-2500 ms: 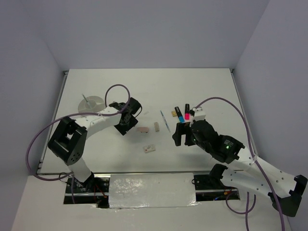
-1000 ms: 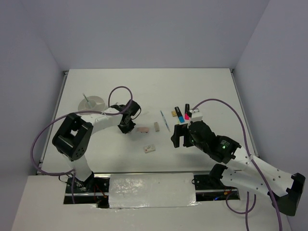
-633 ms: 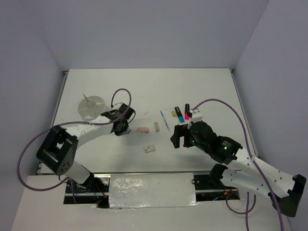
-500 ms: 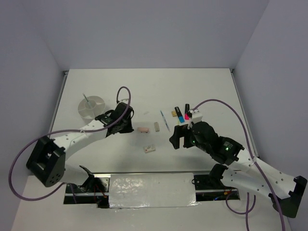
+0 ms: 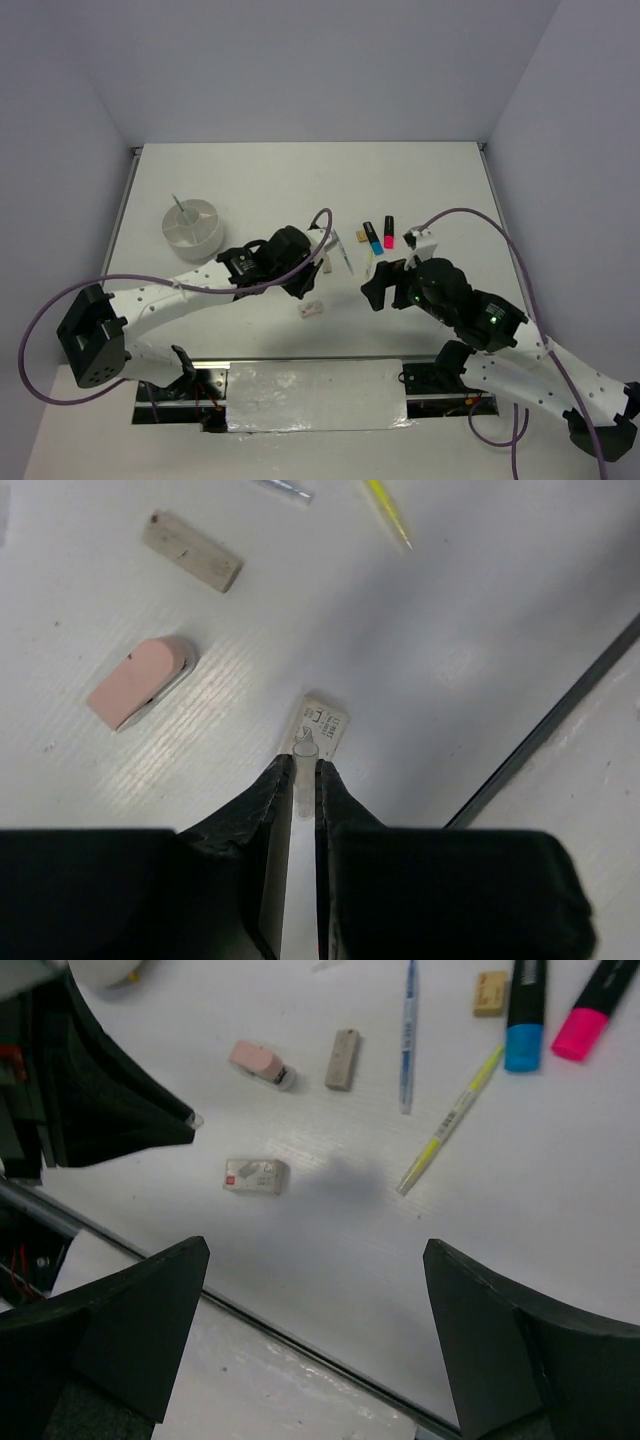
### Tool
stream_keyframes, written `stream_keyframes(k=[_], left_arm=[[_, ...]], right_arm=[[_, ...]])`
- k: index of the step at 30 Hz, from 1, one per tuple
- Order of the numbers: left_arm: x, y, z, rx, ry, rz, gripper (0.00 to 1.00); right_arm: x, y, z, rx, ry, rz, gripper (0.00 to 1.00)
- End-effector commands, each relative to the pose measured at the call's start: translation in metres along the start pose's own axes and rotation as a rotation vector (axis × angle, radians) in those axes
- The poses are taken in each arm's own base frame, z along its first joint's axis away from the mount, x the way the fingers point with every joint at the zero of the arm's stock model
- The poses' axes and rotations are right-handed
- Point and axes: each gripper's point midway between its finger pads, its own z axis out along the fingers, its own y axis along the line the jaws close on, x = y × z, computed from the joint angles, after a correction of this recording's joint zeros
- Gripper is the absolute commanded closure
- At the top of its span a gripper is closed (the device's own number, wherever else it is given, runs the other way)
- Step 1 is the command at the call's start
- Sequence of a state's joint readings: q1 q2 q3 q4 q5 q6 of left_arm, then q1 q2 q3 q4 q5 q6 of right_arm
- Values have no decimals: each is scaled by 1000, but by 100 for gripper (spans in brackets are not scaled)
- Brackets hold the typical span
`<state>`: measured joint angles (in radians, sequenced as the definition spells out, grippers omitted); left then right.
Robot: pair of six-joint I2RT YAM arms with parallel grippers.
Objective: Sort the stationery into containers
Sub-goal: Pick up the pen cap from the center of the board, then place the pen cap at the center of the board.
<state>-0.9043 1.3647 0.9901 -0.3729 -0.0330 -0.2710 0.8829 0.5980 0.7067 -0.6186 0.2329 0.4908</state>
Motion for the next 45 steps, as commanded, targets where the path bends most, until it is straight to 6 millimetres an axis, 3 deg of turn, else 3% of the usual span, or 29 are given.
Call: stream_keyframes(k=[1, 4, 6, 9, 10, 14, 19, 24, 27, 28, 36, 45], left_arm=[[-21, -24, 6, 154, -62, 151, 100], [-33, -42, 16, 269, -119, 276, 100], [-42, -42, 27, 277, -160, 365, 100], [-44, -52, 51, 335, -60, 432, 100], [-49, -64, 64, 355, -29, 464, 99], [-26, -71, 95, 277, 92, 587, 99], [8, -67, 126, 282, 202, 592, 99], [33, -68, 133, 302, 228, 591, 96], [36, -68, 136, 294, 235, 595, 94], [37, -67, 137, 291, 238, 597, 86], [35, -67, 136, 280, 230, 591, 61], [19, -69, 128, 262, 170, 568, 48]], right_arm=[[-36, -17, -33, 101, -129, 88, 4], [-50, -23, -56, 117, -180, 127, 4], [-55, -24, -70, 106, -199, 138, 4], [-62, -25, -88, 87, -231, 153, 4], [-64, -26, -93, 87, -241, 157, 4], [-66, -31, -111, 81, -257, 169, 4], [-68, -35, -122, 78, -282, 191, 4], [-73, -33, -127, 62, -302, 194, 4], [-73, -31, -125, 58, -300, 190, 4], [-73, -31, -123, 61, -295, 188, 4], [-72, -31, -124, 55, -298, 192, 4], [-72, -31, -125, 53, -300, 191, 4]])
